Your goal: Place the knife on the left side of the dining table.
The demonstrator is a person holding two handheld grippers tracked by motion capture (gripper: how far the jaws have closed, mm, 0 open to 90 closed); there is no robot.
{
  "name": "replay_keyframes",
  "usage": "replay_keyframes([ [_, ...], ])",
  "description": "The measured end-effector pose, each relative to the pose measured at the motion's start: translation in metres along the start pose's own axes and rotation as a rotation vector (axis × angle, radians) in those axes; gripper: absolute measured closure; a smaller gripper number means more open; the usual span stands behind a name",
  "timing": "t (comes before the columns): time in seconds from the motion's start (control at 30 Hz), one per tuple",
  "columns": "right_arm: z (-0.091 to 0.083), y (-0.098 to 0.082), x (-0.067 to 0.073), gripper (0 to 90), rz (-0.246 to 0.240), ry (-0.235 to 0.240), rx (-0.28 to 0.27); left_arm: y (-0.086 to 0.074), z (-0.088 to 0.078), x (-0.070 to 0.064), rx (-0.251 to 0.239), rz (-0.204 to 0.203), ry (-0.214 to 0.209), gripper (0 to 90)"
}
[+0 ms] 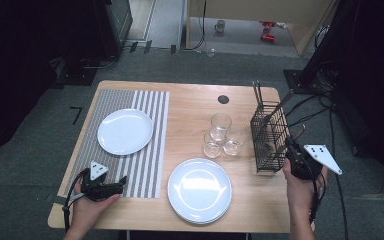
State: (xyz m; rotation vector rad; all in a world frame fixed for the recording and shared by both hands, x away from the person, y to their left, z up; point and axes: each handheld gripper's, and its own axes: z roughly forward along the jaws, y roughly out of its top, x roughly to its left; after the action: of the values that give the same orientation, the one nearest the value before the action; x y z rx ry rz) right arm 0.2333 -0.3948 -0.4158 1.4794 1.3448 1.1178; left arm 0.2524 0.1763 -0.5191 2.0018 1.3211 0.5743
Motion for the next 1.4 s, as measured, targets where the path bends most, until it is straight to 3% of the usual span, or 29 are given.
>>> replay_keyframes([
  [0.2, 0.001, -0.004, -0.003, 83.2, 0.005, 0.018, -0.016, 0.0, 0.0, 0.0, 0.0, 0.0, 0.0, 11.1],
  [0.5, -0.003, 0.002, -0.005, 83.6, 0.008, 0.012, 0.014, 0.0, 0.0, 0.0, 0.0, 0.0, 0.0, 11.1],
  [1.4, -0.031, 0.053, 0.011, 83.6, -0.019, 0.063, -0.073, 0.0, 0.0, 0.0, -0.001, 0.003, 0.001, 11.1],
])
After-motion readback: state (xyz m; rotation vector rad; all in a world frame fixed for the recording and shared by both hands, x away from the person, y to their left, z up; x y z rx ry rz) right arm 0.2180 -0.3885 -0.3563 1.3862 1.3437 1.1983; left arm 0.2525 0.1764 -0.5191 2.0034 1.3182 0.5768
